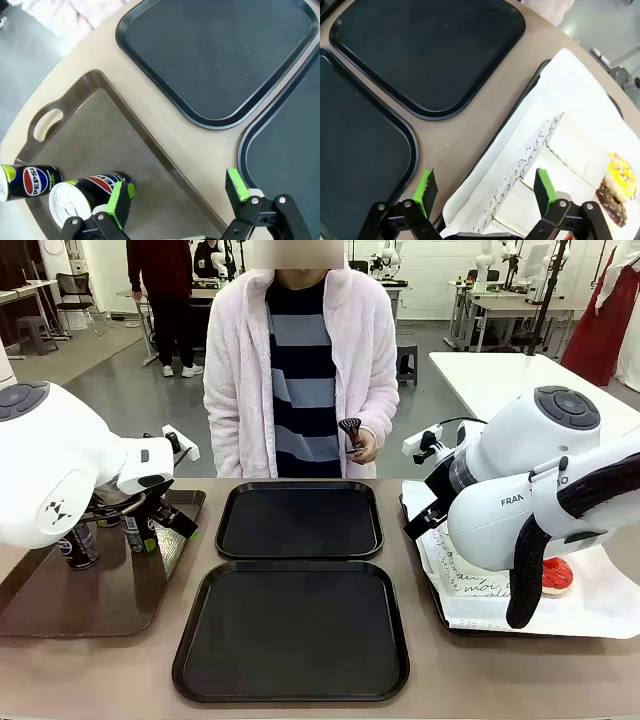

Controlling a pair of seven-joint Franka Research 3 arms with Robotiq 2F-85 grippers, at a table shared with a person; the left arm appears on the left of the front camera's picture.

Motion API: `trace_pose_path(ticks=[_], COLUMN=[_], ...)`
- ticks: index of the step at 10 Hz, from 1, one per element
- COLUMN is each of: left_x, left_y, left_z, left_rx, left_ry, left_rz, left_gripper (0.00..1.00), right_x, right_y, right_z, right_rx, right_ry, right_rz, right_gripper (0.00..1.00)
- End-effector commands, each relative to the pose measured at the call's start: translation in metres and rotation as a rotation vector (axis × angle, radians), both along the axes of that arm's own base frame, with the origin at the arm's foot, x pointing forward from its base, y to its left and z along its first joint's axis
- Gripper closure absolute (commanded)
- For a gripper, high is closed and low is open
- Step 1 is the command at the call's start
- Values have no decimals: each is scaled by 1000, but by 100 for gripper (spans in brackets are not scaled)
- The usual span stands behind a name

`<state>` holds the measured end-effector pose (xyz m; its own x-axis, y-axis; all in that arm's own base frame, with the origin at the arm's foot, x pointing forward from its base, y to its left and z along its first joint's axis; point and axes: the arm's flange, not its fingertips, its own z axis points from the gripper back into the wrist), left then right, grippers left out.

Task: Set up donuts and drinks on trays.
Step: Pick up one Pepsi coke and place it on the Flat Tray.

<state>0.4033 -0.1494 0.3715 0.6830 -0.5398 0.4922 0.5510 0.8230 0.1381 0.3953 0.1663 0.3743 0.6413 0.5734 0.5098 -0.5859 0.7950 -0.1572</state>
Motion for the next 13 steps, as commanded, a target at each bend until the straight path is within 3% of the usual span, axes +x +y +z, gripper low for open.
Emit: trace_pose_path(ticks=[1, 13], left_x=[0, 0], left_y=[0, 0], left_z=[0, 0], left_rx=[0, 0], left_ry=[0, 0], left_rz=[0, 0], left_gripper=[0, 0], right_x=[0, 0], right_y=[0, 0], right_z=[0, 0], right_rx=[0, 0], right_ry=[0, 0], right_rz=[0, 0], right_gripper=[0, 0])
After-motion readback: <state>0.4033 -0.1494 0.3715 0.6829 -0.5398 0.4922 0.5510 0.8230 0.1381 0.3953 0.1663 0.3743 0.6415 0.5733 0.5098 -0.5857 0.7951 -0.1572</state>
